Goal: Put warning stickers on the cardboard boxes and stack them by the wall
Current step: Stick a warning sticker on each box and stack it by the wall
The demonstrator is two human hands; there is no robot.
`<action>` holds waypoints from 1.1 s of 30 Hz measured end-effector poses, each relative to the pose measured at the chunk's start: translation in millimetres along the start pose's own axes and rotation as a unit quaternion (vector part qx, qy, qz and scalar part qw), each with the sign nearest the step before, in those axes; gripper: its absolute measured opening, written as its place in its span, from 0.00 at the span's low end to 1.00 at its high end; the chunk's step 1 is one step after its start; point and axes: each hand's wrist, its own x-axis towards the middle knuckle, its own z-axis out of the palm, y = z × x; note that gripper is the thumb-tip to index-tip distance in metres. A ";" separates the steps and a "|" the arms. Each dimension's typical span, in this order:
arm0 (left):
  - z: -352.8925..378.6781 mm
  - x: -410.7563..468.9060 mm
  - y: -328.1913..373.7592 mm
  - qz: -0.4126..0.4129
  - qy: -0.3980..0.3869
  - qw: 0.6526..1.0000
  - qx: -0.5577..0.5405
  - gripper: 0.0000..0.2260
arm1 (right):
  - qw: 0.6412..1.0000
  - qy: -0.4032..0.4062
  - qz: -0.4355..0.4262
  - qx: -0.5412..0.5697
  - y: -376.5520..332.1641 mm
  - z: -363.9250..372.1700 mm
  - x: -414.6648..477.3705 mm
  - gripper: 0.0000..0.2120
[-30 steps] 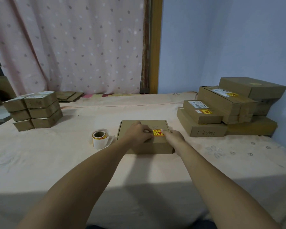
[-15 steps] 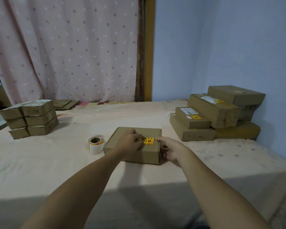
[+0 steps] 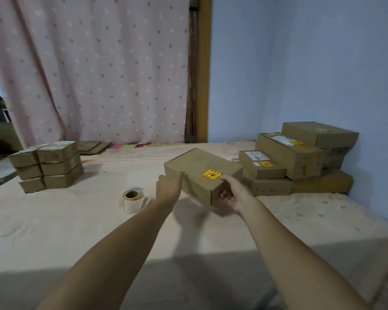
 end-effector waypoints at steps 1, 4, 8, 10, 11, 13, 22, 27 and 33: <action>5.8 -3.8 2.3 -0.043 -0.068 0.995 -0.067 0.32 | 1.000 0.003 -0.005 0.007 -1.3 -1.1 0.4 0.22; 24.3 -11.4 6.4 -0.082 -0.214 0.959 -0.166 0.31 | 1.000 0.002 -0.014 0.013 -3.7 -5.6 3.5 0.24; 47.8 -6.7 9.6 -0.086 -0.219 0.940 -0.248 0.26 | 0.999 0.001 -0.031 -0.037 -5.5 -18.8 8.5 0.29; 56.2 -0.6 13.7 -0.075 -0.207 0.940 -0.259 0.25 | 0.992 0.018 -0.052 -0.113 -11.8 -29.4 9.7 0.27; 59.1 1.9 17.0 -0.066 -0.199 0.942 -0.262 0.25 | 0.987 0.034 -0.070 -0.141 -16.8 -34.8 11.3 0.26; 63.4 7.9 23.4 -0.059 -0.176 0.944 -0.272 0.21 | 0.972 0.094 -0.124 -0.174 -26.9 -47.3 21.1 0.28; 86.0 37.8 13.1 -0.059 -0.103 0.959 -0.256 0.19 | 0.790 0.262 -0.306 -0.462 -48.3 -92.9 56.9 0.20; 87.4 48.8 3.0 -0.066 -0.085 0.963 -0.246 0.17 | 0.728 0.228 -0.305 -0.570 -57.7 -99.5 75.2 0.24; 81.6 53.6 -5.4 -0.066 -0.080 0.966 -0.238 0.13 | 0.687 0.231 -0.287 -0.626 -54.5 -94.9 92.2 0.27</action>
